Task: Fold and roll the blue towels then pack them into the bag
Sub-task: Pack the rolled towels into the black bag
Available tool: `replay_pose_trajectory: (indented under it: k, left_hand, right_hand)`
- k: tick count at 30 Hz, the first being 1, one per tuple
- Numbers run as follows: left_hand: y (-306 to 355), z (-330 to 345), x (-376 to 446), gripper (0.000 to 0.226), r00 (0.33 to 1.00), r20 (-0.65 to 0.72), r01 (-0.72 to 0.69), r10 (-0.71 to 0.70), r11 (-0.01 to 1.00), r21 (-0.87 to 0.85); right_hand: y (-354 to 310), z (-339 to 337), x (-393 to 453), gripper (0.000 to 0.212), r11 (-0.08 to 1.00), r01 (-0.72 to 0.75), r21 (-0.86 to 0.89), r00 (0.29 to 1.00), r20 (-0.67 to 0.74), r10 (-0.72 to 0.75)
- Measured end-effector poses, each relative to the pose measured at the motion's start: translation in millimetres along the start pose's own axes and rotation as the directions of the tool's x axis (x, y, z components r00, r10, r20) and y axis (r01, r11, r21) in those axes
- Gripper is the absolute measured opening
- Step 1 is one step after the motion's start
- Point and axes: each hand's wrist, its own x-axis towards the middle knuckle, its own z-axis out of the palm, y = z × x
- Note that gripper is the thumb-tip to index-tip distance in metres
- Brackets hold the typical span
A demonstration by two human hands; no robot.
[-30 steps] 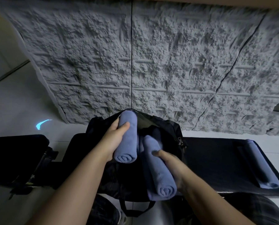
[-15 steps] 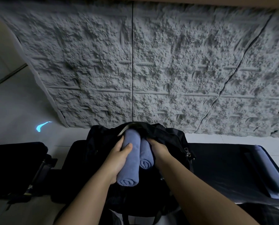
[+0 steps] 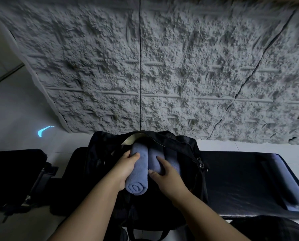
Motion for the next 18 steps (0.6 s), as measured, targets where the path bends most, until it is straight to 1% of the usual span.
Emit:
replay_pose_trajectory:
  k: [2,4,6,9,11,13,15,16,17,18]
  left_hand:
    - [1,3,3,0.039,0.999,-0.023,-0.021,0.022,0.998,0.053]
    - [0,6,8,0.038,0.998,-0.041,-0.041,0.047,0.989,0.141]
    - [-1,8,13,0.036,0.995,-0.057,-0.065,0.080,0.973,0.223]
    - [-6,10,17,0.037,0.985,-0.109,-0.098,0.131,0.960,0.264]
    - [-8,14,13,0.027,0.965,-0.169,-0.146,0.202,0.944,0.296]
    - [-12,18,9,0.020,0.941,-0.189,-0.195,0.280,0.908,0.372]
    - [-16,18,2,0.019,0.935,-0.163,-0.205,0.315,0.855,0.476]
    - [-18,16,-3,0.025,0.941,-0.120,-0.200,0.316,0.807,0.555]
    - [-20,13,-9,0.039,0.955,-0.054,-0.193,0.293,0.748,0.635]
    - [-22,9,-15,0.060,0.967,0.030,-0.201,0.253,0.688,0.697]
  right_hand:
    - [-1,-1,3,0.066,0.996,-0.003,-0.087,1.000,0.014,0.004]
    - [-1,1,9,0.066,0.990,-0.024,-0.140,0.999,0.023,0.028]
    - [0,3,11,0.065,0.976,-0.045,-0.213,0.996,0.062,0.060]
    - [2,3,7,0.064,0.926,-0.062,-0.371,0.982,0.145,0.124]
    - [4,1,4,0.064,0.890,-0.025,-0.455,0.977,0.176,0.117]
    - [7,1,4,0.065,0.871,-0.014,-0.491,0.976,0.181,0.118]
    - [11,4,5,0.067,0.871,-0.032,-0.490,0.978,0.166,0.130]
    - [12,4,6,0.068,0.868,-0.036,-0.496,0.978,0.162,0.133]
    - [13,5,7,0.069,0.864,-0.043,-0.501,0.977,0.161,0.142]
    - [14,5,8,0.069,0.860,-0.042,-0.509,0.976,0.161,0.144]
